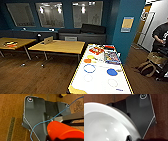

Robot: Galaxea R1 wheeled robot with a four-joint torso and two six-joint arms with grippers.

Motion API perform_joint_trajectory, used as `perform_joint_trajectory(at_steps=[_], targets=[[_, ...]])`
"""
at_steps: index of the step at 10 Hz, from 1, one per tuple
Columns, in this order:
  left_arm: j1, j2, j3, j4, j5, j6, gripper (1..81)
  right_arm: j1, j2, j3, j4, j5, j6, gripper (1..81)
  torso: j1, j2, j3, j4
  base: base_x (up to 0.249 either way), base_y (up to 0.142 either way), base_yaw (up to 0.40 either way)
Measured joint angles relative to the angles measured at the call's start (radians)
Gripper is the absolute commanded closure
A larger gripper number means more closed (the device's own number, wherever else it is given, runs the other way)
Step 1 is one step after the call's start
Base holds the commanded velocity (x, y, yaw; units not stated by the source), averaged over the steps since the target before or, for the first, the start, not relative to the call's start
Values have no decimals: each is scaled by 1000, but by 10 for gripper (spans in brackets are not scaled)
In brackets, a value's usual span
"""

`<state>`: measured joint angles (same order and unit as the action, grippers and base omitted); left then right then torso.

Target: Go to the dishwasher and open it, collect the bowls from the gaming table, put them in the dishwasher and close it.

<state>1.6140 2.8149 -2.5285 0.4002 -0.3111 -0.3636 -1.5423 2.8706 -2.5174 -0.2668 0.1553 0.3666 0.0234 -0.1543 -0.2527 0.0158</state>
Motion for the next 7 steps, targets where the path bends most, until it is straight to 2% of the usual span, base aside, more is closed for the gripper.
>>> perform_joint_trajectory(at_steps=[7], targets=[[-1, 28, 0, 0, 5, 0, 811, -7, 5, -3, -22, -1, 0, 811, 0, 0, 0, 0, -129, 0, 0]])
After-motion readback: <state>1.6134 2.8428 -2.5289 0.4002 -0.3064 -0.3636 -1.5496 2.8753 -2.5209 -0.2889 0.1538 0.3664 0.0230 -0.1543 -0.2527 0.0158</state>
